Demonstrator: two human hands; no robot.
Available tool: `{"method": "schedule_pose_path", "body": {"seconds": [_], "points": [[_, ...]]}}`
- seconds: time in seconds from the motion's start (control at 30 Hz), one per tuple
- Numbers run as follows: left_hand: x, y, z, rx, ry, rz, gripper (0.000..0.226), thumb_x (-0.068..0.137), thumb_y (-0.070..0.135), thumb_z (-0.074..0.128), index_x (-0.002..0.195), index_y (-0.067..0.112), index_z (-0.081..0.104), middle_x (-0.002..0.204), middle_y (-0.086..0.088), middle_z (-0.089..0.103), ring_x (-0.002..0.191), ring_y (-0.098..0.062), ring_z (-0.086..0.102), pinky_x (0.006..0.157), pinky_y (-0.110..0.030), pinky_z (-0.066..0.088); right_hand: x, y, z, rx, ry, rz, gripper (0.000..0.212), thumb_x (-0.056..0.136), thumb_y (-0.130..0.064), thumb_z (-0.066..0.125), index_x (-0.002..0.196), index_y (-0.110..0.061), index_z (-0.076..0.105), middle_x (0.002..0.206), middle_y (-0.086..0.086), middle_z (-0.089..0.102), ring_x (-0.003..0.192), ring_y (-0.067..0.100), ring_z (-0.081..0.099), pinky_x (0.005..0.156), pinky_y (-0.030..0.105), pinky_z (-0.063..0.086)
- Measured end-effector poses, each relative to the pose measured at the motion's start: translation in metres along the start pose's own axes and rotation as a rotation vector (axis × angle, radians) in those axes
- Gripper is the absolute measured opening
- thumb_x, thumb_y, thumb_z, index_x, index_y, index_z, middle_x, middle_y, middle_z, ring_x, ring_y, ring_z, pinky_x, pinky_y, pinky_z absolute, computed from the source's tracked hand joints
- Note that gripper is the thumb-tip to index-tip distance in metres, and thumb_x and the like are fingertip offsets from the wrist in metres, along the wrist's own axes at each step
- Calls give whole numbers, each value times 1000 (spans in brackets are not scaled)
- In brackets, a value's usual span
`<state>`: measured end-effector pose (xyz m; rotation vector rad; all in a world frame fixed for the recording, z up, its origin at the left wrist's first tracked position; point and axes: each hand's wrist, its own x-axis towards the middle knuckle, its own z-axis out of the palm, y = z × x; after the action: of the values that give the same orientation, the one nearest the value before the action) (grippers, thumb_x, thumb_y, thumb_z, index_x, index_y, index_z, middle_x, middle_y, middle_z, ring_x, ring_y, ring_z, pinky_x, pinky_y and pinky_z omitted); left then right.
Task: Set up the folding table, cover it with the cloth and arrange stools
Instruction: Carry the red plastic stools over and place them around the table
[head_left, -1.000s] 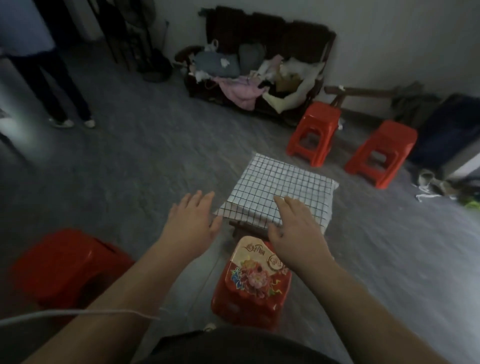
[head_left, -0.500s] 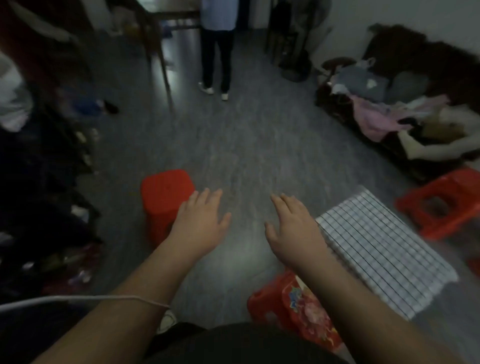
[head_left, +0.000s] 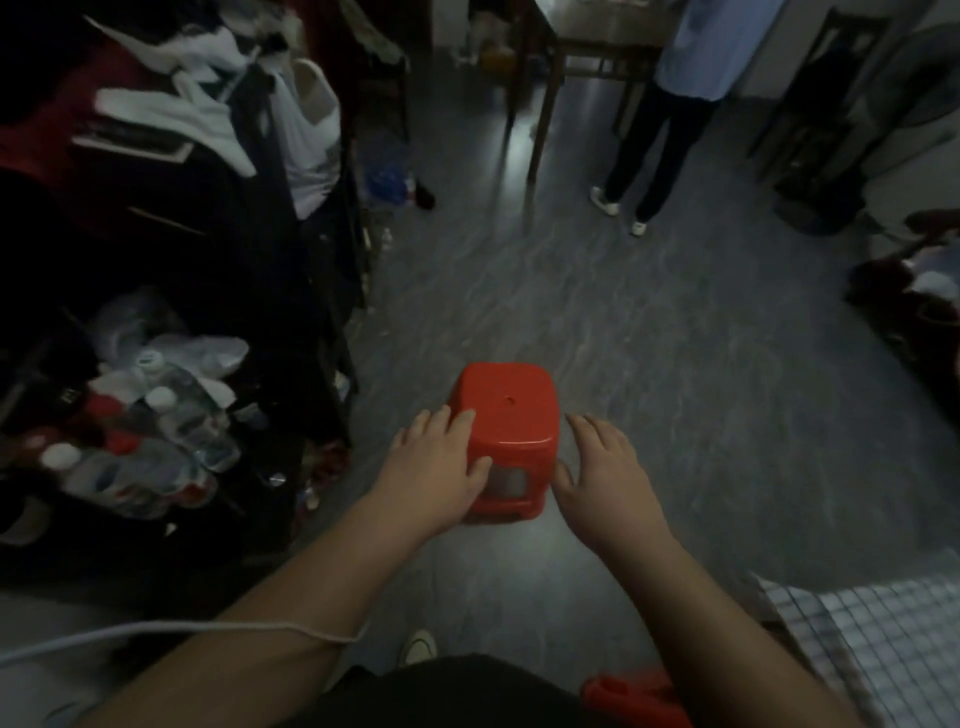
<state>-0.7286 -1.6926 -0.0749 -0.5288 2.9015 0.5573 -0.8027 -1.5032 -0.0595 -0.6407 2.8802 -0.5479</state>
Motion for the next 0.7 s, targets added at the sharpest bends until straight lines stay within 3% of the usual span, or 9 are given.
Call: {"method": "schedule_pose_path", "body": {"seconds": [0.27, 0.7], "points": [[52, -35, -10, -27, -49, -8, 70, 96, 54, 44, 155, 23, 24, 160, -9, 29, 148, -30, 25, 120, -47, 24, 47, -11, 13, -19, -37, 30, 63, 96, -37, 54, 153, -20, 34, 156, 3, 38, 146, 21, 28, 119, 35, 23], [203, -23, 10, -34, -90, -128, 70, 96, 52, 46, 155, 22, 24, 160, -8, 30, 148, -26, 25, 118, -45, 28, 209, 60, 24, 37, -134, 22, 62, 95, -34, 53, 153, -20, 34, 155, 1, 37, 144, 19, 28, 117, 35, 26]]}}
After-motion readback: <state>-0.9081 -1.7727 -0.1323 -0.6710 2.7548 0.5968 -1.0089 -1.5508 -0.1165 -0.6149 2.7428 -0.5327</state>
